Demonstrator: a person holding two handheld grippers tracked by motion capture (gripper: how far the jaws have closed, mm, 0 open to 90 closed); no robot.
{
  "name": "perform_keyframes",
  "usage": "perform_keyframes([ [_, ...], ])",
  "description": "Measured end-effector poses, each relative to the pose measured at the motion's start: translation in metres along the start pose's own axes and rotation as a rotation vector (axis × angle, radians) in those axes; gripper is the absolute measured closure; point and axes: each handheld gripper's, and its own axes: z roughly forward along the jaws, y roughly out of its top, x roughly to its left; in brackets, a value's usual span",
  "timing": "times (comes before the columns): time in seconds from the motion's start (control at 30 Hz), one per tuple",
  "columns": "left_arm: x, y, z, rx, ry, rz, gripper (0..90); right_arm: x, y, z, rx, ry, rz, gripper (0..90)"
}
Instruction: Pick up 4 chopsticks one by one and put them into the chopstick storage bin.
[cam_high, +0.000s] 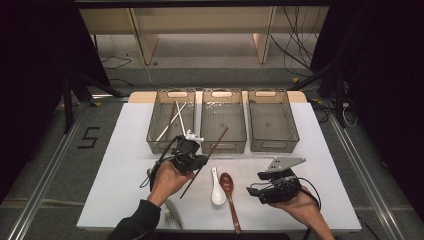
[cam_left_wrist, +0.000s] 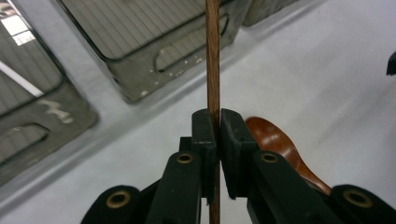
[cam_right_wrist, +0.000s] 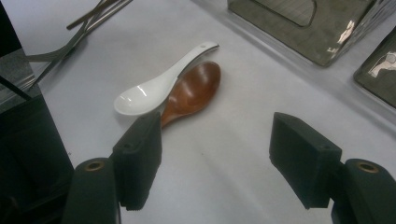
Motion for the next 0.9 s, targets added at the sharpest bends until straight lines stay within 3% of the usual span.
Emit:
perform_keyframes([
  [0.57,0.065,0.035,-0.022,-0.080,0.083,-0.081,84.4,-0.001,0.000,0.000,-0.006,0.000,0.000,35.1],
  [0.9,0.097,0.053,-0.033,-0.122,0.147,-0.094,84.4,-0.002,-0.001,0.000,-0.006,0.002,0.002,35.1],
])
